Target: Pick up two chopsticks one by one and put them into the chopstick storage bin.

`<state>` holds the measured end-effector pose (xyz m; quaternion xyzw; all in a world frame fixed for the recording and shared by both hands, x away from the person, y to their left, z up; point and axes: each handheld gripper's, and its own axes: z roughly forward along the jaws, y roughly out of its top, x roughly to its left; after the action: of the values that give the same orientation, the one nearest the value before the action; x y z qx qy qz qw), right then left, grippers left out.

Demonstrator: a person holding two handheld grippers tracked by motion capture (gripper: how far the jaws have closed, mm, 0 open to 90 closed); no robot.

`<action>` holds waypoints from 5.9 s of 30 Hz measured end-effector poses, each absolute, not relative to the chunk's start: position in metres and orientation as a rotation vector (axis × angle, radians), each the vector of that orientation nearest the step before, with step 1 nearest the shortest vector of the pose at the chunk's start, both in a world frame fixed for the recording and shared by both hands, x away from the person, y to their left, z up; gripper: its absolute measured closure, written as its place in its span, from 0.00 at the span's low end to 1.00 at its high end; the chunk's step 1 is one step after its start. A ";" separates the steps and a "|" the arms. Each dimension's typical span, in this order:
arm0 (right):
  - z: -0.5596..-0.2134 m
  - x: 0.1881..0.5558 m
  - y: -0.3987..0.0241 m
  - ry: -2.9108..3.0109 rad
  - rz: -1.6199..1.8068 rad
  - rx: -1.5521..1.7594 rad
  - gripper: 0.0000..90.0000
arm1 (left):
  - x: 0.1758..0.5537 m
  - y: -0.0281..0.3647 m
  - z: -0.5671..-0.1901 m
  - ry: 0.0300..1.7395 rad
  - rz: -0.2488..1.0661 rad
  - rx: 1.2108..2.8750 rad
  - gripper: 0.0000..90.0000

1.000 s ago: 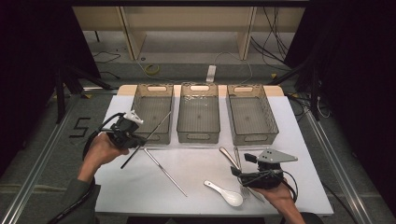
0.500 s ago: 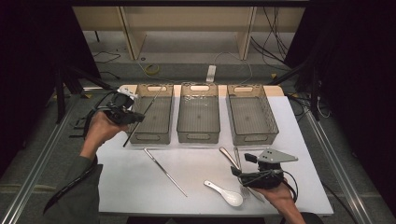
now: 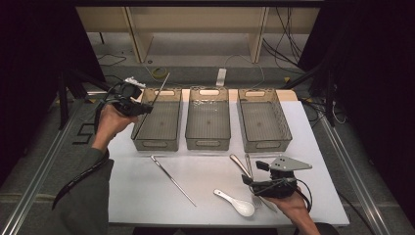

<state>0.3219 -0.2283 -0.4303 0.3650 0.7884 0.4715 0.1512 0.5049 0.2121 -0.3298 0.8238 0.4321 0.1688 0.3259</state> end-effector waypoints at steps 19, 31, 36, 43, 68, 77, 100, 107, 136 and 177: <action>-0.428 0.320 -0.231 2.235 1.400 1.038 0.30 | 0.533 0.208 -0.358 1.187 0.509 2.143 0.95; -0.428 0.320 -0.231 2.234 1.407 1.037 0.30 | 0.535 0.206 -0.374 1.201 0.521 2.157 0.94; -0.428 0.320 -0.231 2.235 1.405 1.036 0.30 | 0.536 0.209 -0.381 1.212 0.511 2.157 0.94; -0.428 0.320 -0.231 2.234 1.404 1.037 0.30 | 0.536 0.208 -0.389 1.220 0.514 2.154 0.88; -0.428 0.319 -0.231 2.234 1.390 1.040 0.30 | 0.455 0.180 -0.377 0.918 0.432 2.338 0.31; -0.428 0.319 -0.230 2.239 1.386 1.034 0.30 | 0.433 0.165 -0.392 0.736 0.397 2.548 0.26; -0.429 0.319 -0.230 2.242 1.385 1.033 0.30 | 0.413 0.139 -0.431 0.544 0.171 2.746 0.21; -0.429 0.319 -0.230 2.243 1.382 1.034 0.30 | 0.411 0.135 -0.440 0.520 0.147 2.790 0.22; -0.429 0.319 -0.229 2.248 1.382 1.031 0.30 | 0.412 0.127 -0.464 0.427 0.071 2.872 0.33; -0.429 0.319 -0.229 2.250 1.380 1.033 0.30 | 0.402 0.126 -0.460 0.268 0.023 2.969 0.94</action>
<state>0.3189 -0.2292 -0.4288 0.3602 0.7845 0.4811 0.1529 0.4019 0.1264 -0.4600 0.9927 0.0896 0.0078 0.0802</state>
